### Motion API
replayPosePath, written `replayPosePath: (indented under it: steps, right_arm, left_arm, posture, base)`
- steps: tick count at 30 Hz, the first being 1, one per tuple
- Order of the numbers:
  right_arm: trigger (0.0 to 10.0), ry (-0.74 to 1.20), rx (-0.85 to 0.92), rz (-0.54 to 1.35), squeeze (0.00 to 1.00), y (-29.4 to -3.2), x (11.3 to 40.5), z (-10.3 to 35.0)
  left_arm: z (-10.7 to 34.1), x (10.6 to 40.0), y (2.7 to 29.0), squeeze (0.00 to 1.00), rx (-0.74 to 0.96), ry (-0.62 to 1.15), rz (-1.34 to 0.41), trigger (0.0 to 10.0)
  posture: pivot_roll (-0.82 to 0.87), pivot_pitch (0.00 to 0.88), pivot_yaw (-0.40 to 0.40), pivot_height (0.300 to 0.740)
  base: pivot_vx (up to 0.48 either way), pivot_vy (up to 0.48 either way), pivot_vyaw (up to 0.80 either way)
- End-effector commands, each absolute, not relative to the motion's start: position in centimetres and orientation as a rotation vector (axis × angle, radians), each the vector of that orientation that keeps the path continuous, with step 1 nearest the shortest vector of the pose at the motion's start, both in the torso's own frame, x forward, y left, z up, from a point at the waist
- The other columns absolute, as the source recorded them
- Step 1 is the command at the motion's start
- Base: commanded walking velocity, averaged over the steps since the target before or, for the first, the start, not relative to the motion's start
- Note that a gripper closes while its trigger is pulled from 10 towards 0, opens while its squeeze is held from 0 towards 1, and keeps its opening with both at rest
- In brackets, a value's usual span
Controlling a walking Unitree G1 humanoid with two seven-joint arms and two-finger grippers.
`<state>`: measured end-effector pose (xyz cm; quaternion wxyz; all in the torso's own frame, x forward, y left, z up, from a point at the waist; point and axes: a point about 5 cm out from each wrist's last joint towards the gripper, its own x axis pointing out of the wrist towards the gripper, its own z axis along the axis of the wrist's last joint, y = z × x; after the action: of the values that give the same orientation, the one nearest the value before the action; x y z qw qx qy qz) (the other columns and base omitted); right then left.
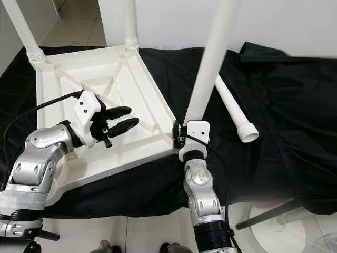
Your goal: Building children table
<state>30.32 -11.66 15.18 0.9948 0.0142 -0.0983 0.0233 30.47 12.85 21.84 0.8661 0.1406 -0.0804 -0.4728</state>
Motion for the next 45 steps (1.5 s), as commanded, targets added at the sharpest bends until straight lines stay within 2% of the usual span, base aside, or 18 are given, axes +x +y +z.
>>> replayPosePath:
  steps: [1,13,14,16,17,24,31,36,37,38,45]
  right_arm:
    - [10.0,-0.221,0.019,0.130,0.00,-12.4,30.6,15.5]
    - [10.0,-0.284,-0.105,0.355,0.00,-15.7,32.1,17.9]
    - [5.6,-0.289,-0.129,0.386,0.00,-16.2,32.3,18.2]
    - [5.6,-0.292,-0.145,0.406,0.00,-16.6,32.5,18.5]
    - [0.0,-0.291,-0.141,0.431,0.00,-17.1,32.6,18.7]
    - [0.0,-0.269,-0.120,0.486,0.00,-17.6,32.8,18.7]
    - [0.0,-0.278,-0.132,0.603,0.00,-16.5,32.1,18.5]
    - [0.0,-0.286,-0.140,0.612,0.00,-16.4,31.9,18.6]
    - [2.2,-0.287,-0.148,0.622,0.00,-16.2,31.8,18.7]
    - [10.0,-0.291,-0.169,0.638,0.00,-16.0,31.6,18.7]
    - [10.0,-0.274,-0.244,0.705,0.00,-15.5,30.7,17.9]
  left_arm:
    - [22.1,31.1,13.3,0.00,0.290,-0.189,-0.856,10.0]
    - [22.2,31.4,13.1,0.00,0.290,-0.194,-0.860,10.0]
    - [22.2,31.4,13.1,0.00,0.289,-0.195,-0.858,10.0]
    - [22.2,31.4,13.1,0.00,0.289,-0.196,-0.857,10.0]
    - [22.3,31.4,13.1,0.00,0.289,-0.196,-0.855,10.0]
    - [22.3,31.4,13.2,0.00,0.287,-0.195,-0.849,10.0]
    - [22.4,31.5,13.6,0.00,0.294,-0.195,-0.834,10.0]
    - [22.4,31.5,13.6,0.00,0.295,-0.195,-0.833,10.0]
    - [22.5,31.5,13.6,0.00,0.295,-0.195,-0.834,10.0]
    - [22.5,31.5,13.6,0.00,0.294,-0.194,-0.835,10.0]
    - [22.6,31.6,13.6,0.00,0.296,-0.197,-0.841,10.0]
  posture:
    - [-0.03,0.095,-0.039,0.740]
    - [-0.04,0.087,-0.036,0.740]
    - [-0.04,0.088,-0.035,0.740]
    - [-0.04,0.088,-0.035,0.740]
    - [-0.04,0.091,-0.035,0.740]
    - [-0.04,0.101,-0.037,0.740]
    - [-0.03,0.112,-0.034,0.740]
    - [-0.03,0.112,-0.034,0.740]
    - [-0.03,0.113,-0.032,0.740]
    - [-0.04,0.113,-0.027,0.740]
    - [-0.04,0.113,-0.026,0.740]
  base:
    - [0.000,0.000,0.00]
    - [0.000,0.000,0.00]
    - [0.000,0.000,0.00]
    - [0.000,0.000,0.00]
    - [0.000,0.000,0.00]
    - [0.000,0.000,0.00]
    - [0.000,0.000,0.00]
    - [0.000,0.000,0.00]
    - [0.000,0.000,0.00]
    - [0.000,0.000,0.00]
    - [0.000,0.000,0.00]
